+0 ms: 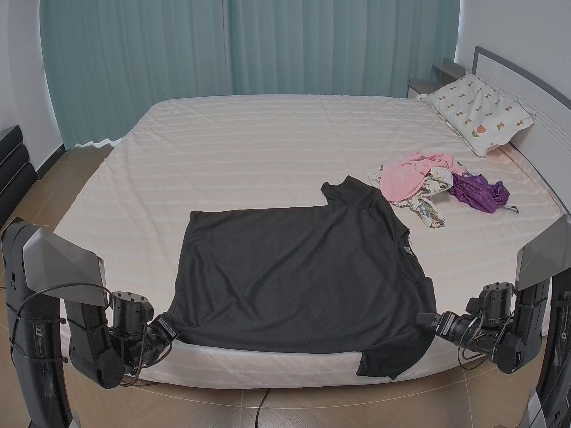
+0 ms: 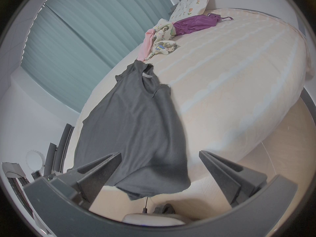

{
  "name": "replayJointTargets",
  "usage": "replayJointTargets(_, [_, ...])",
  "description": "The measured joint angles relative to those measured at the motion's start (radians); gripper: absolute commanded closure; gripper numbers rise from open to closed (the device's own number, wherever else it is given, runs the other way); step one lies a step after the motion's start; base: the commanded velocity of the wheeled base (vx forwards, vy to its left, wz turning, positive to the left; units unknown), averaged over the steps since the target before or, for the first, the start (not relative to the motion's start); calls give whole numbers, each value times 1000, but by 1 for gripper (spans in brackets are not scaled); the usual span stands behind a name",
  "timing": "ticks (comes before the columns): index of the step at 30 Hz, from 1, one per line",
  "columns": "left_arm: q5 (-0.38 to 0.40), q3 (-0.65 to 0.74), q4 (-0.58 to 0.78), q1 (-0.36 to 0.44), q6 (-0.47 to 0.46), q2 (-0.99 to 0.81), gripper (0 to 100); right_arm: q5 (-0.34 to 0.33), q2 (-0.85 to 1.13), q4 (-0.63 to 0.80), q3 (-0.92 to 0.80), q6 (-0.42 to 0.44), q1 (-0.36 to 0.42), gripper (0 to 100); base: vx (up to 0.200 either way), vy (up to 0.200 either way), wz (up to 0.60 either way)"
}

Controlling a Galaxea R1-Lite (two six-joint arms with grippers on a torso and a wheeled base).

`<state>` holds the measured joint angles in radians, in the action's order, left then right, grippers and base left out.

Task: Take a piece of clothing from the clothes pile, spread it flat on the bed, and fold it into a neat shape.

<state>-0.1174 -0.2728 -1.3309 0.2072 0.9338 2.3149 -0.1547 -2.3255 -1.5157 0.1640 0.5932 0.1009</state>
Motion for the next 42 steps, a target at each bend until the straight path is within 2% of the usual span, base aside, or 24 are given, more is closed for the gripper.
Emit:
replayJointTargets(6, [16,-4,-5,-10,5,0,100,-34,-45,7,74,-7,-31,0,0,0,0])
replayJointTargets(7, [18,-4,-5,-11,6,0,100,-36,-51,8,86,-7,-33,100,0,0,0])
replayJointTargets(18, [11,0,-6,-11,0,-12,100,-41,-108,48,259,-7,-58,100,0,0,0])
replayJointTargets(27, [5,-29,-5,-11,-73,-27,100,-73,-89,177,465,-16,-86,100,0,0,0])
replayJointTargets(33, [6,-75,-5,-12,-82,-5,100,-86,-90,241,591,-39,-73,100,0,0,0])
replayJointTargets(34, [6,-81,-5,-12,-82,1,100,-86,-93,248,606,-41,-70,0,0,0,0])
replayJointTargets(42, [9,-113,-5,-13,-70,49,100,-55,-130,296,695,-39,-64,0,0,0,0])
